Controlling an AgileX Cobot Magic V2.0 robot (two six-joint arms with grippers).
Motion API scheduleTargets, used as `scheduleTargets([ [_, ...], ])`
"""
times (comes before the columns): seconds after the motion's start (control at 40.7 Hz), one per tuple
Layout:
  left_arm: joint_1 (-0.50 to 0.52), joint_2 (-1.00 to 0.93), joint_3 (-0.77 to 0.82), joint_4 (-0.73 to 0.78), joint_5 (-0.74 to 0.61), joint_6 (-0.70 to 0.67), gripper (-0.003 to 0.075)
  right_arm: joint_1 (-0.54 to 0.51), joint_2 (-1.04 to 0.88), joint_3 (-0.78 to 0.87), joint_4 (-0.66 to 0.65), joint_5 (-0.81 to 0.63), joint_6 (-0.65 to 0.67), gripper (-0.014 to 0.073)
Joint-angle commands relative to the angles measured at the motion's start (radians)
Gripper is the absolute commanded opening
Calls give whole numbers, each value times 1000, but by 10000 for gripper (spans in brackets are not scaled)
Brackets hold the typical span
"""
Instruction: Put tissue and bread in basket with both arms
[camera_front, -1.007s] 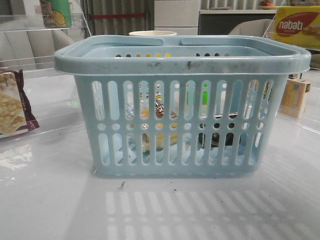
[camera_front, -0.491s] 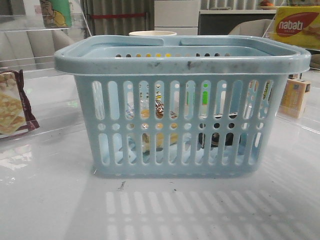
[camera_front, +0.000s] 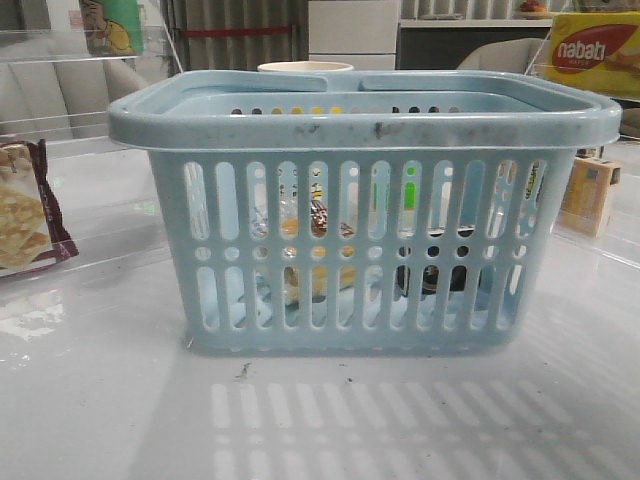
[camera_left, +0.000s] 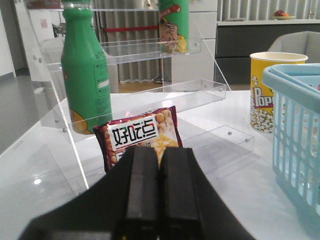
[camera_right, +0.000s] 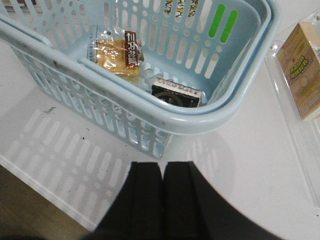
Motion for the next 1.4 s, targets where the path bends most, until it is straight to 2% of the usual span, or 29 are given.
scheduleTargets([
  [0.0, 5, -20, 0, 65, -103, -79, 91, -3, -6, -28, -16, -66, -7, 57],
  [0.074, 5, -20, 0, 126, -103, -155, 91, -3, -6, -28, -16, -66, -7, 57],
  [0.246, 5, -20, 0, 124, -103, -152, 91, -3, -6, -28, -16, -66, -7, 57],
  [0.369, 5, -20, 0, 118, -103, -122, 91, -3, -6, -28, -16, -66, -7, 57],
  [0.516, 5, -20, 0, 35, -103, -30, 91, -3, -6, -28, -16, -66, -7, 57],
  [1.376, -21, -20, 0, 37, -100, -30, 91, -3, -6, -28, -16, -66, -7, 57],
])
